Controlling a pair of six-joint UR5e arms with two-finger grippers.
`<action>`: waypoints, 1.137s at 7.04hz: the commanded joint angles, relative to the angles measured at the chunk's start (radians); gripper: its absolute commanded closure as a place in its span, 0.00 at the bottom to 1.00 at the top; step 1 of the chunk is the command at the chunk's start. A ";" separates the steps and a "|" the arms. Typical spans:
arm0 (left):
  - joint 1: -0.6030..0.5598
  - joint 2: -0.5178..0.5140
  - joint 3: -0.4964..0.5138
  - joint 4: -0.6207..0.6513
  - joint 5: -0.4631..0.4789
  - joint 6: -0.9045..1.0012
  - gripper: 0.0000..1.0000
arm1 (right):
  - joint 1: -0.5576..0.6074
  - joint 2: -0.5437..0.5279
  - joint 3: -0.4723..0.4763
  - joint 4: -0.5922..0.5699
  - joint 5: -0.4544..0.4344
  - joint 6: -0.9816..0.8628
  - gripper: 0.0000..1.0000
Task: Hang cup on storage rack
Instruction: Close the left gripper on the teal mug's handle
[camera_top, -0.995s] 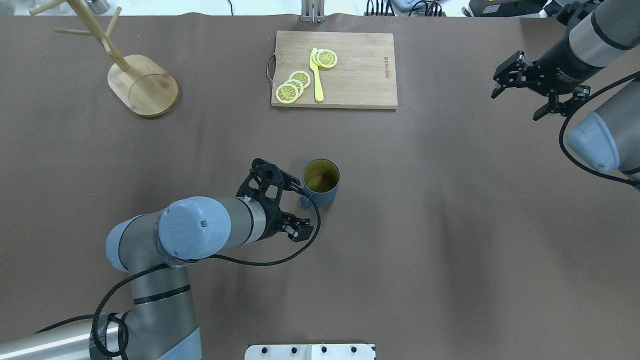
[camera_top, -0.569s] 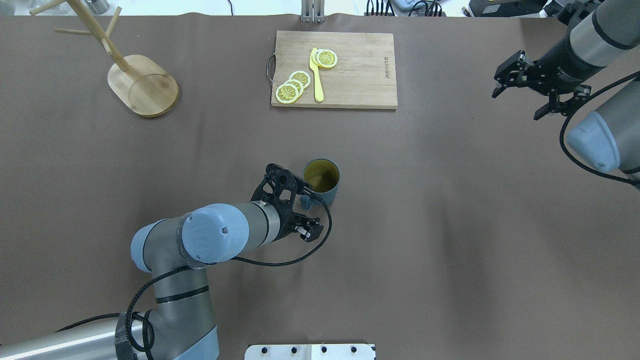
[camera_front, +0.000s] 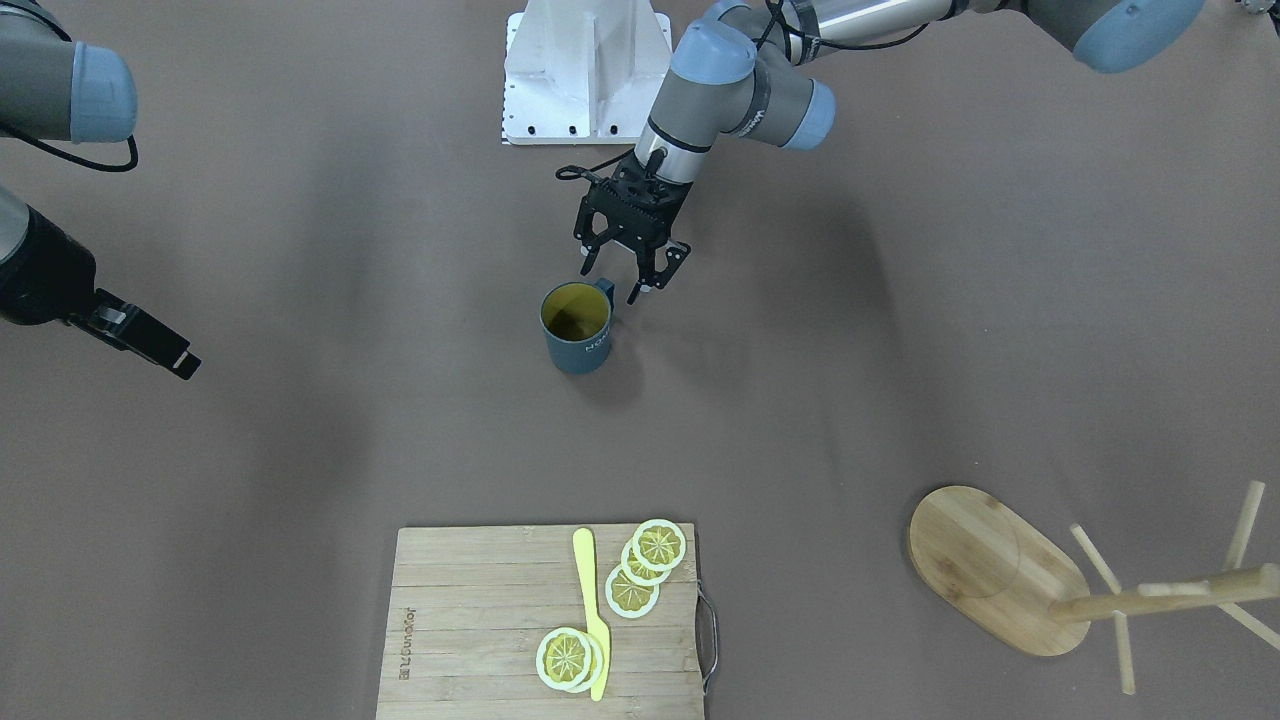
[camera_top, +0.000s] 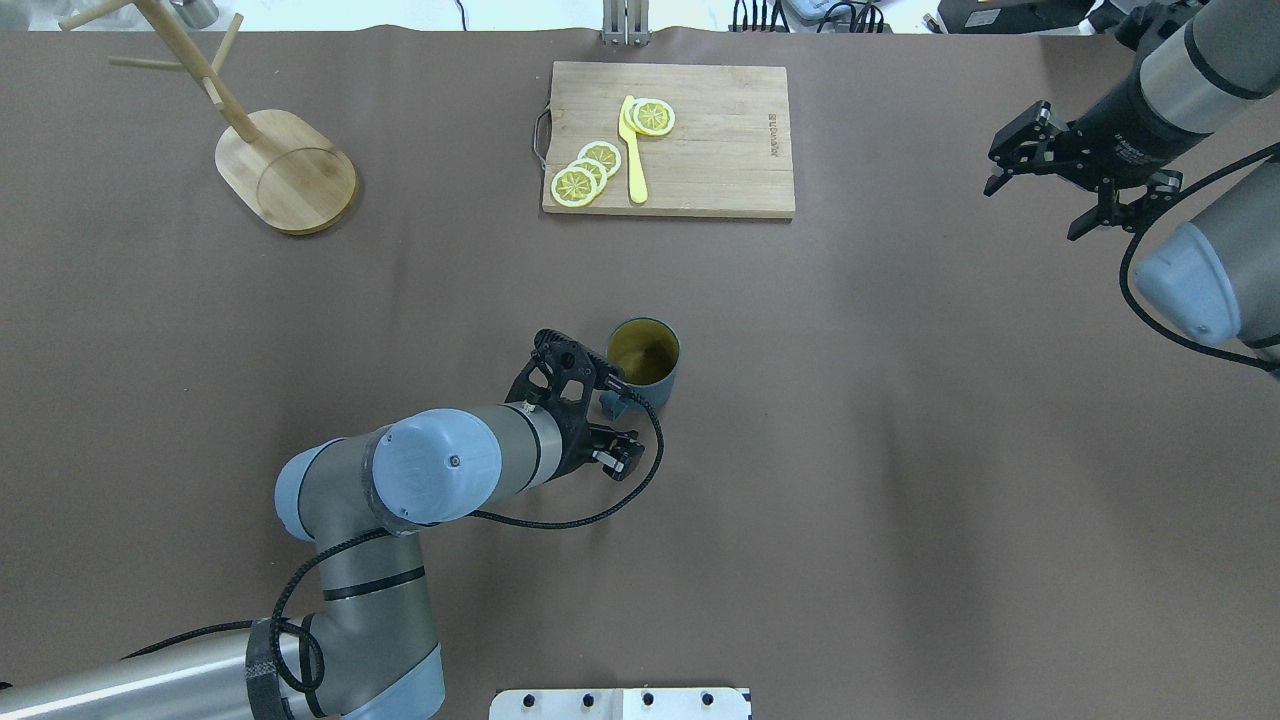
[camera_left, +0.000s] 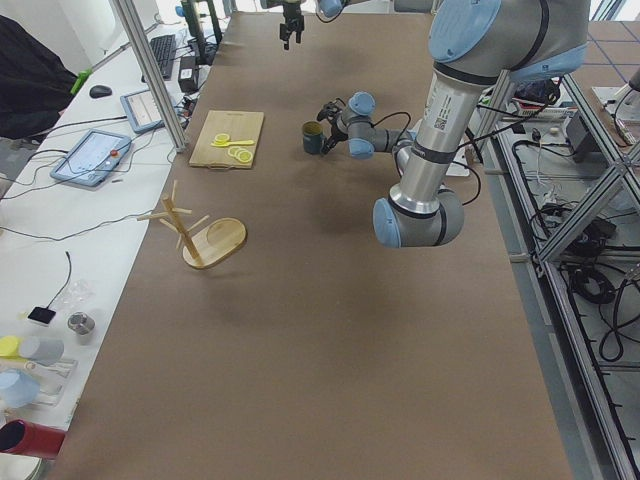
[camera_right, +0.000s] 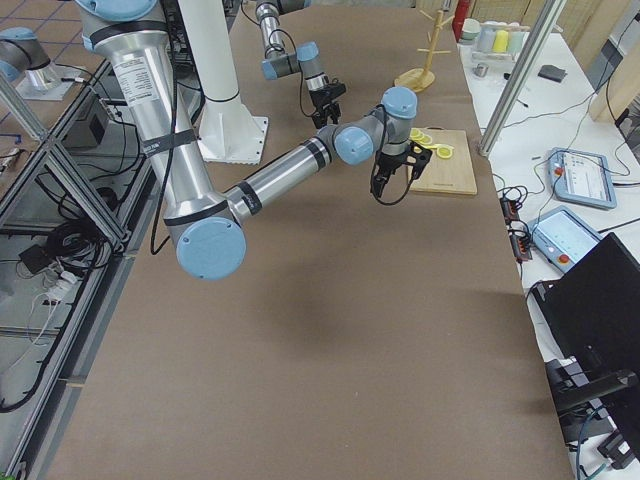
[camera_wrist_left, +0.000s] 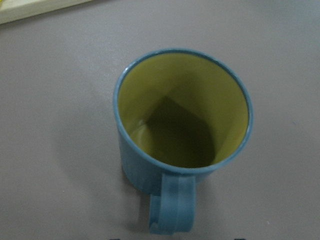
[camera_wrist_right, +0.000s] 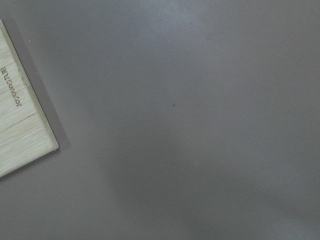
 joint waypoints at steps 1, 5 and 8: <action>-0.001 -0.009 0.005 -0.004 0.000 0.002 0.41 | 0.000 -0.001 0.000 0.002 -0.002 0.000 0.00; -0.009 -0.013 0.011 -0.027 0.029 0.041 0.42 | -0.003 -0.002 -0.002 0.000 -0.011 0.000 0.00; -0.014 -0.013 0.014 -0.029 0.029 0.040 0.89 | -0.006 -0.001 -0.018 0.005 -0.006 0.000 0.00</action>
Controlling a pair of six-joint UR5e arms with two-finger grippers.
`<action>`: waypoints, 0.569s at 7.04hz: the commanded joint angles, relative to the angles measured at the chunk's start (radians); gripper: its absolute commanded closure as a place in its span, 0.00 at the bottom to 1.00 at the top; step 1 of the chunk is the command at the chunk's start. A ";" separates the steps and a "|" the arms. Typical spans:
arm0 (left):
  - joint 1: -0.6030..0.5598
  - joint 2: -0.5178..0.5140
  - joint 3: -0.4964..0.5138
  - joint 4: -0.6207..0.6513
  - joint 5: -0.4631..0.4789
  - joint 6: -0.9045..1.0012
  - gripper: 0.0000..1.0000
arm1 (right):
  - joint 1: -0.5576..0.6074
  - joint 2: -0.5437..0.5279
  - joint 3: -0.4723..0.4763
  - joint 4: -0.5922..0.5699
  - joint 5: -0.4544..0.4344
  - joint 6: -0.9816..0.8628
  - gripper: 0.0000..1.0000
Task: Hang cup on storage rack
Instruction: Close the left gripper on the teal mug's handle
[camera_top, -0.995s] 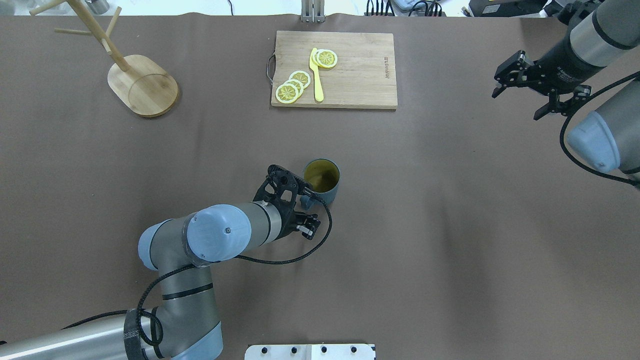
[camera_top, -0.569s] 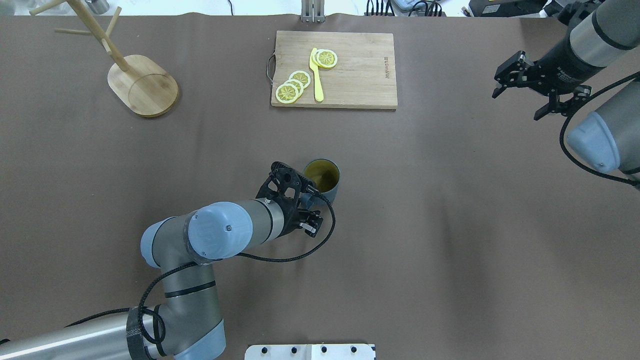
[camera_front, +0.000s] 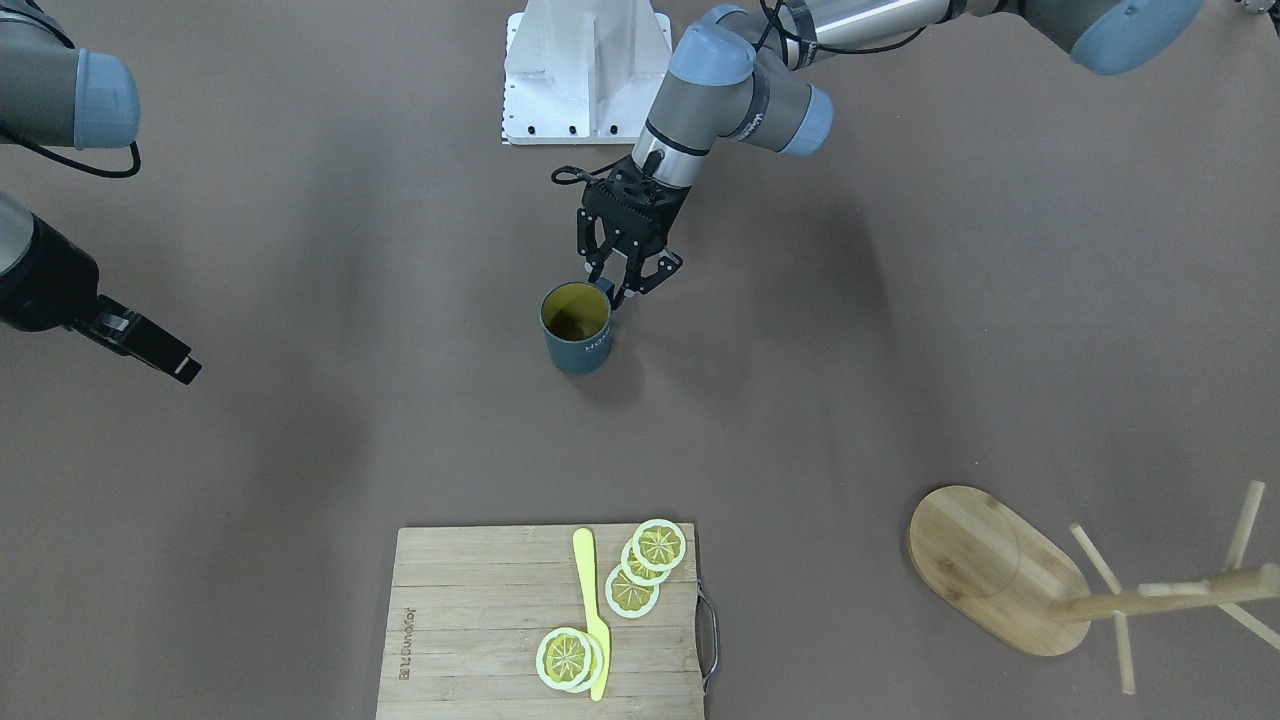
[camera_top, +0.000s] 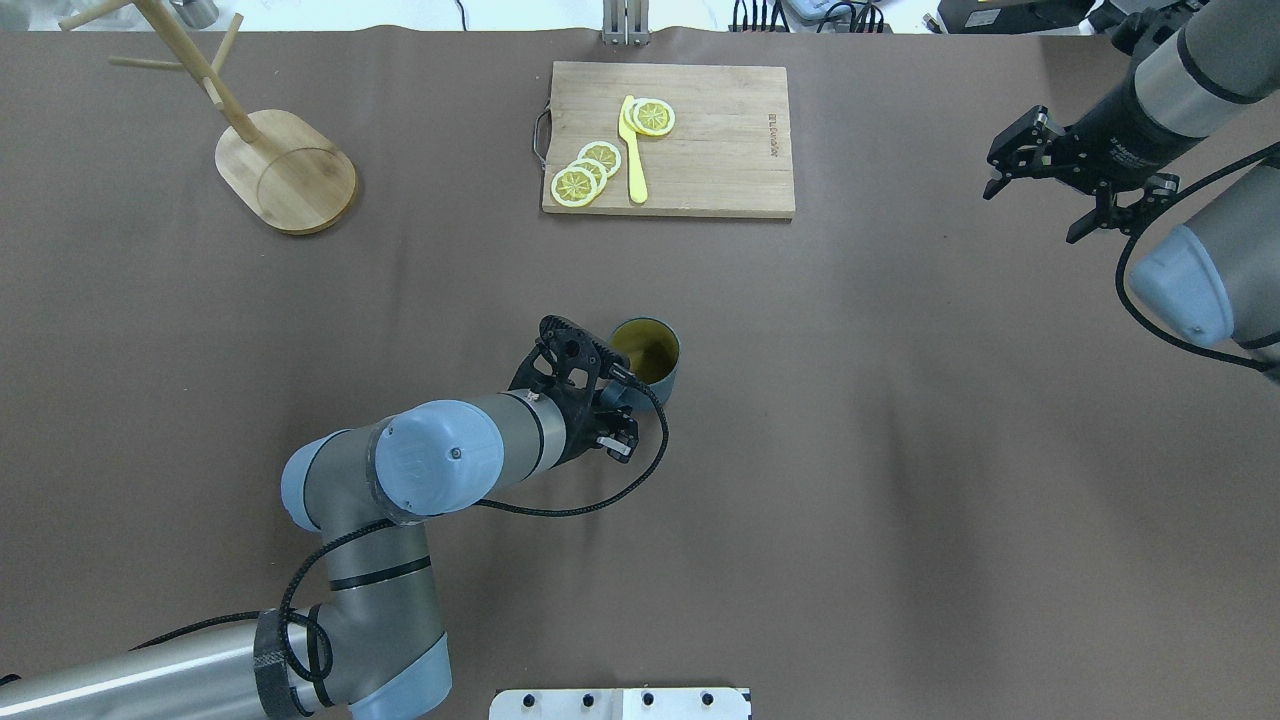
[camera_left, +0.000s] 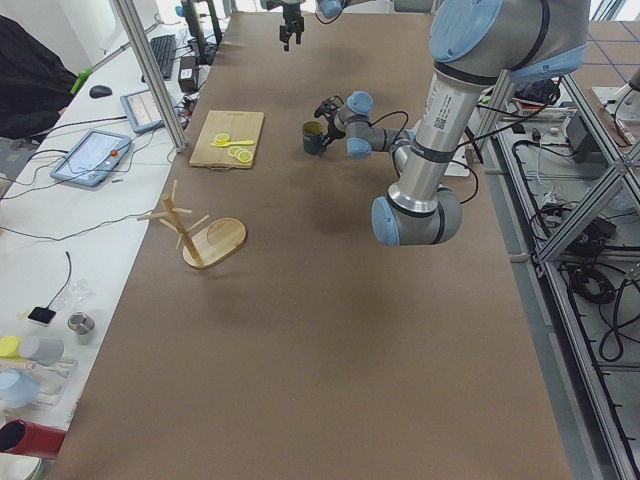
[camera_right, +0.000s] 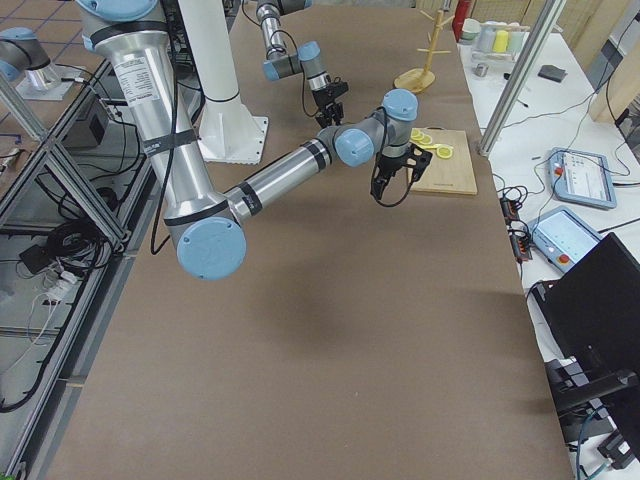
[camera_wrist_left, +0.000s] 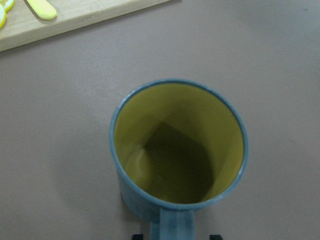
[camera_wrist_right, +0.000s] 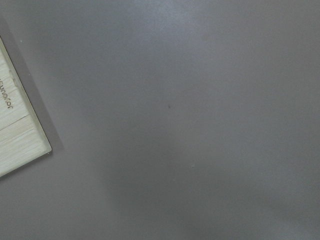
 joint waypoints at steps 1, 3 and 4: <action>-0.005 0.000 -0.001 -0.001 0.001 -0.004 1.00 | -0.001 -0.001 -0.002 0.001 0.001 0.000 0.00; -0.058 -0.008 -0.034 -0.026 -0.012 -0.017 1.00 | 0.001 -0.004 0.002 0.001 0.005 0.002 0.00; -0.098 -0.005 -0.056 -0.047 -0.048 -0.023 1.00 | 0.001 -0.004 0.007 0.001 0.005 0.002 0.00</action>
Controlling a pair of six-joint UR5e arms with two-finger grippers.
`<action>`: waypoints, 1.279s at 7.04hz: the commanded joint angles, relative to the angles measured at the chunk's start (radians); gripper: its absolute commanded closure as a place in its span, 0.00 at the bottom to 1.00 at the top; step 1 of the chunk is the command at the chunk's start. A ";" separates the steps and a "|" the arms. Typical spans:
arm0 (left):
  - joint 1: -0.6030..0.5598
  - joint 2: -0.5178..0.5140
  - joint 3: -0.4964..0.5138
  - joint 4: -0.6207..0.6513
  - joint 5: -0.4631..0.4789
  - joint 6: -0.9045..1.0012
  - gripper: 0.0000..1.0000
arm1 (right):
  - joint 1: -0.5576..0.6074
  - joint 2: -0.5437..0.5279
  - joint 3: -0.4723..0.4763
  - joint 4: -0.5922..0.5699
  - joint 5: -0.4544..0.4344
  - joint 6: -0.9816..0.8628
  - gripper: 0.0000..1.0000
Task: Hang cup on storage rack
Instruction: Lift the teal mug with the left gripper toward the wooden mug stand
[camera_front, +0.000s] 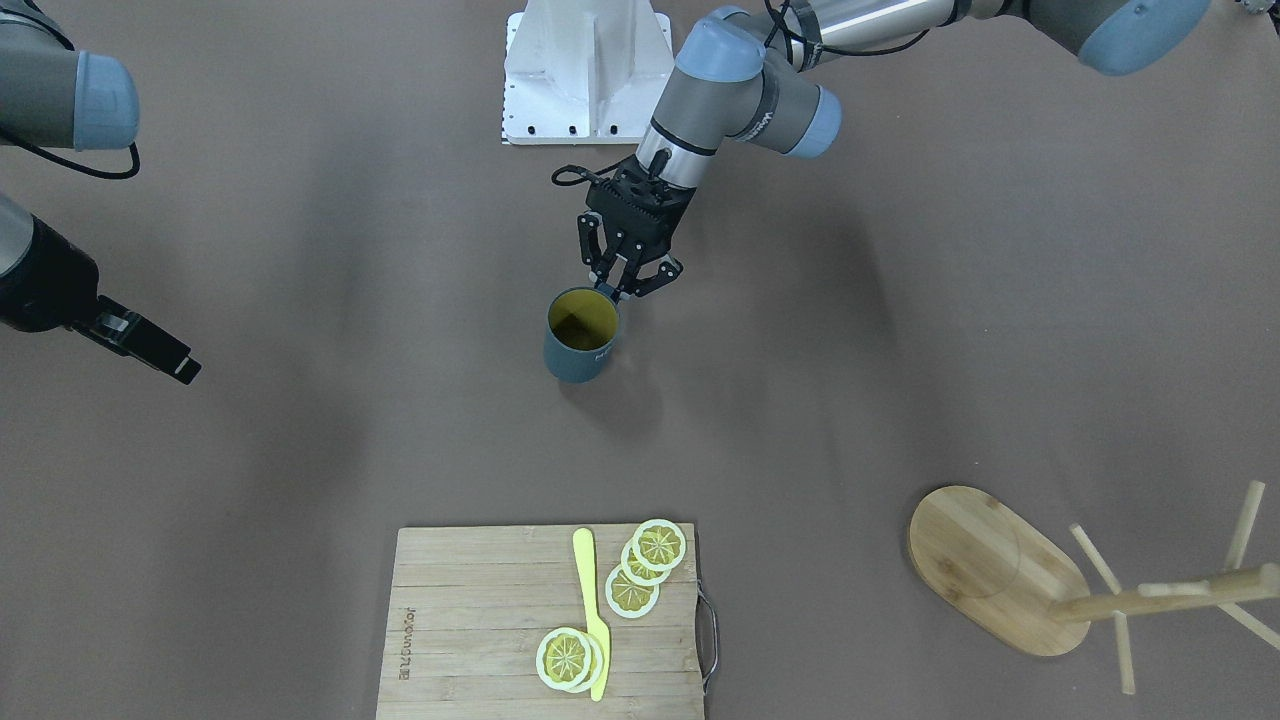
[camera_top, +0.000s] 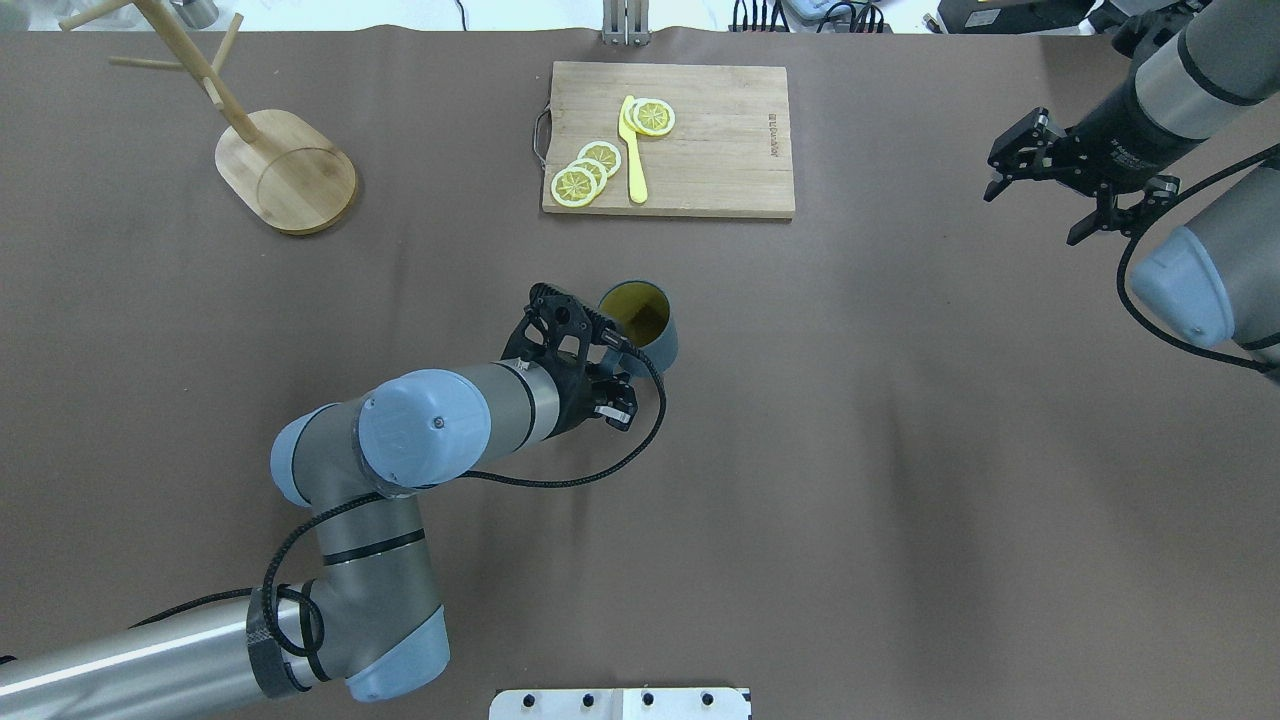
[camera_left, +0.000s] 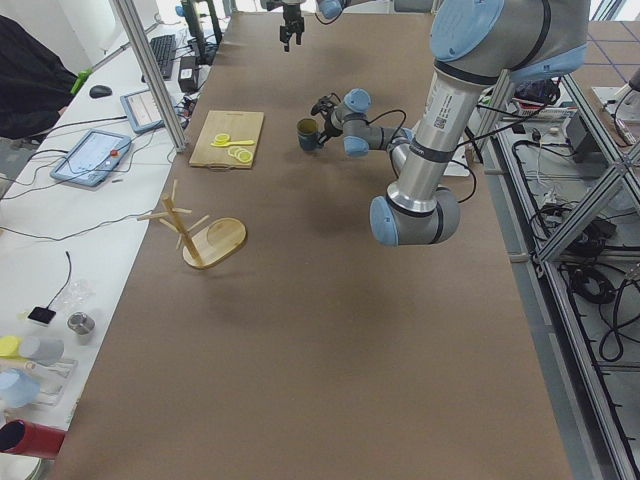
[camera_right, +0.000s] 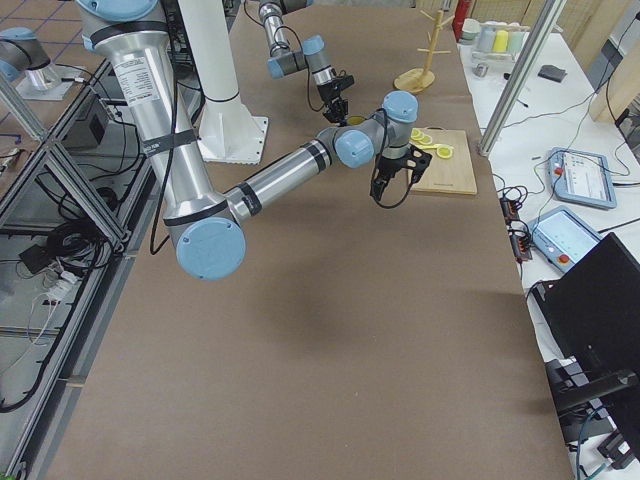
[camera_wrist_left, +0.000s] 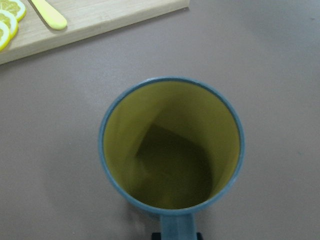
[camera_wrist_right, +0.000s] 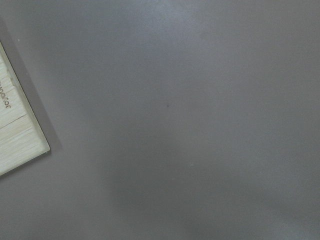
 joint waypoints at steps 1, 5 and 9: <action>-0.123 0.006 -0.049 -0.022 -0.123 -0.048 1.00 | 0.000 0.004 0.015 0.002 0.000 0.001 0.00; -0.387 0.075 -0.074 -0.023 -0.404 -0.451 1.00 | -0.007 0.061 0.028 0.003 -0.038 -0.001 0.00; -0.577 0.049 0.152 -0.354 -0.486 -0.858 1.00 | -0.032 0.081 0.034 0.003 -0.085 0.004 0.00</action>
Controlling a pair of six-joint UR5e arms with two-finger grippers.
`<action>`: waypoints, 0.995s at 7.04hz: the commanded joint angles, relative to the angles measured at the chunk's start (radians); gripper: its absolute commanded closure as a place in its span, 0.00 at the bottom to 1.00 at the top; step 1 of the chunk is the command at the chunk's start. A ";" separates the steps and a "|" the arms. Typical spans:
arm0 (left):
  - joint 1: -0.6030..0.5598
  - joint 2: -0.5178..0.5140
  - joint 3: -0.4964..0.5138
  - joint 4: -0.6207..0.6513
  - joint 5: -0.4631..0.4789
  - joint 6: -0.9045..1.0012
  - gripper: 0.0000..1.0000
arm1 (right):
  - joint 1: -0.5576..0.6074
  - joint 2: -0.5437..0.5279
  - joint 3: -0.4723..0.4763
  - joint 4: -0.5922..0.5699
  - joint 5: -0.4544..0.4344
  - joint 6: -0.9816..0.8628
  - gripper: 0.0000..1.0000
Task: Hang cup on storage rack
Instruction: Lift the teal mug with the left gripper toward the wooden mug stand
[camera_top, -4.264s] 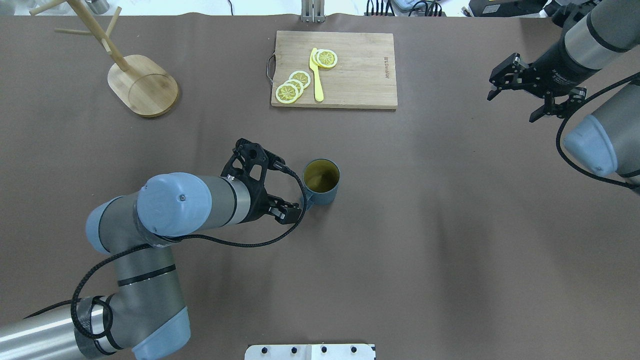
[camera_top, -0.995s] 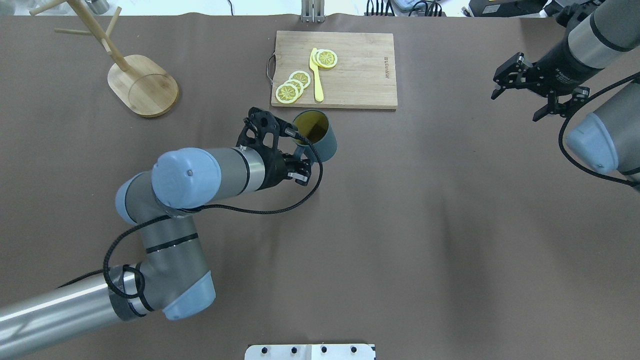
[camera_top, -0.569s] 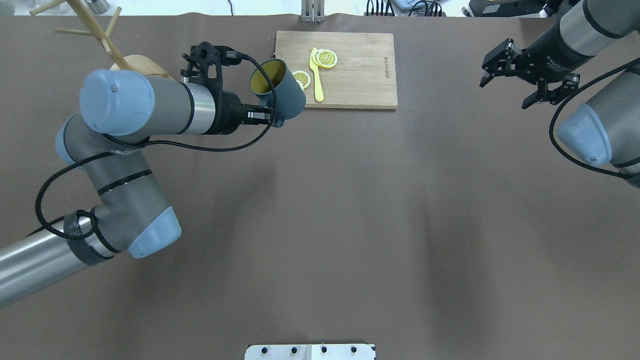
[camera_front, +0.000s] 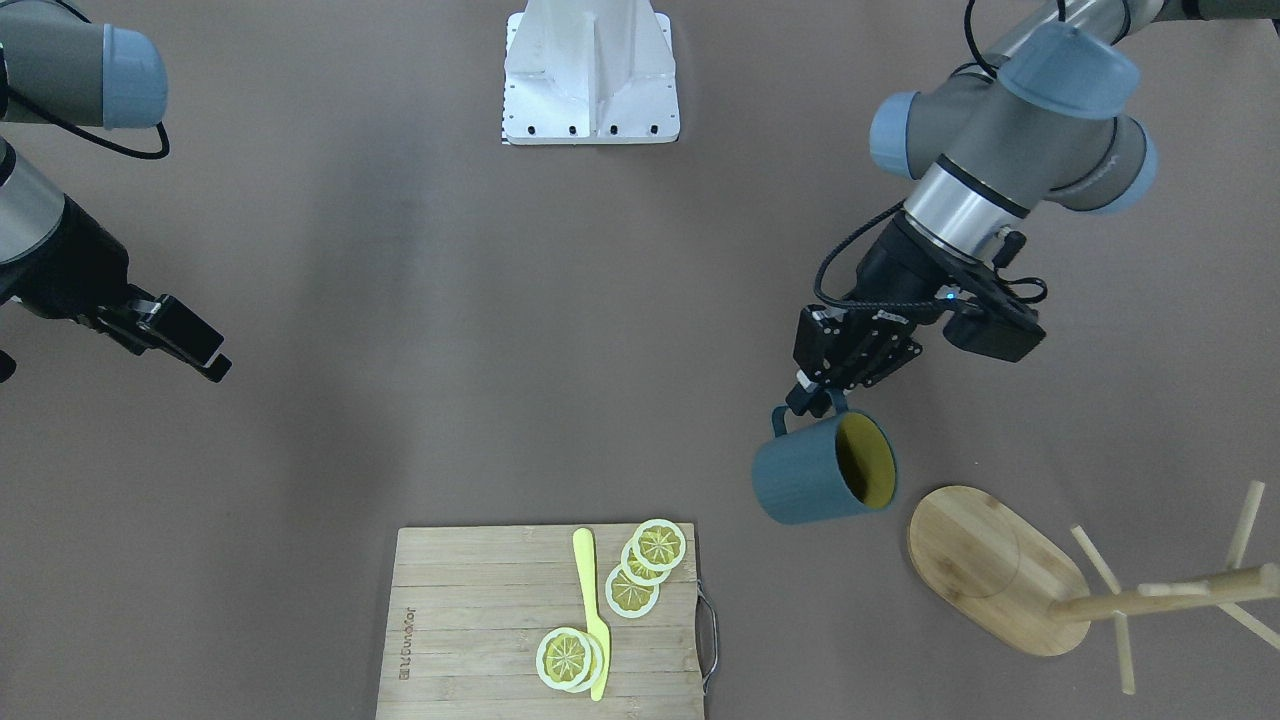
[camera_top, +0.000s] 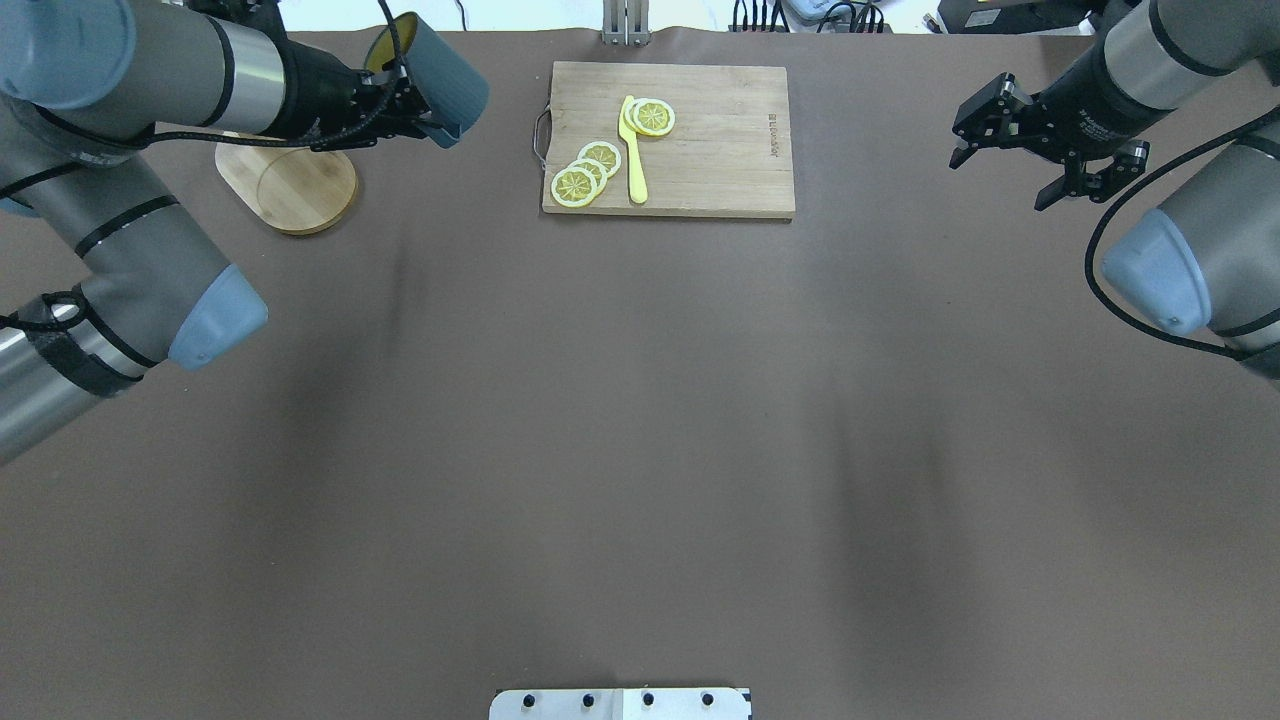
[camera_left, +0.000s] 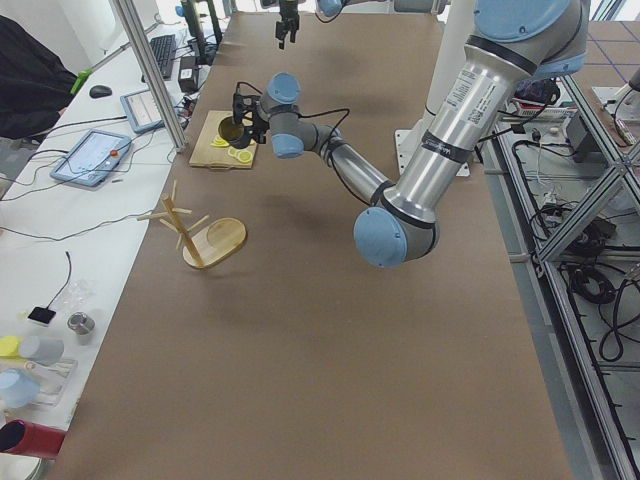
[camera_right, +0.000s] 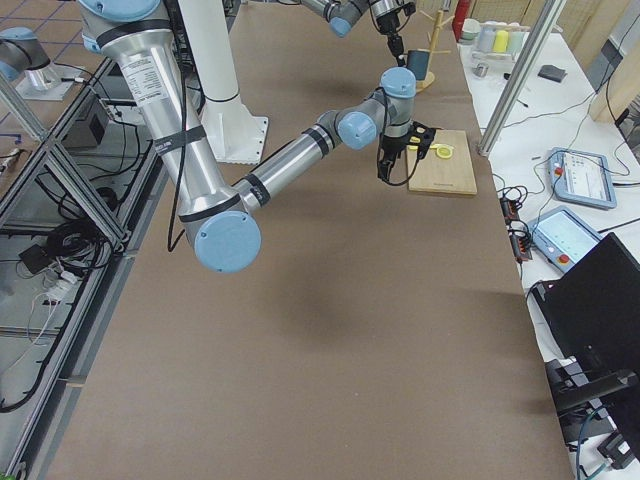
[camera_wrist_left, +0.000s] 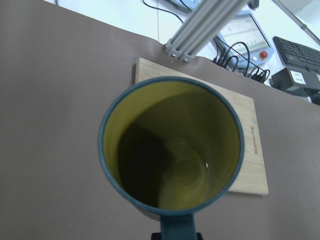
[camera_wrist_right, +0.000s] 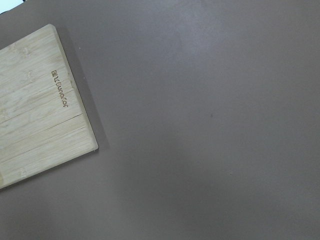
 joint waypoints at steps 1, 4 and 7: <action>-0.045 -0.031 0.205 -0.371 -0.004 -0.256 1.00 | -0.013 0.016 0.003 -0.002 -0.019 0.001 0.00; -0.079 -0.038 0.324 -0.685 0.073 -0.525 1.00 | -0.030 0.030 0.005 -0.002 -0.052 0.012 0.00; -0.075 -0.027 0.456 -1.004 0.252 -0.812 1.00 | -0.039 0.038 0.007 -0.002 -0.072 0.017 0.00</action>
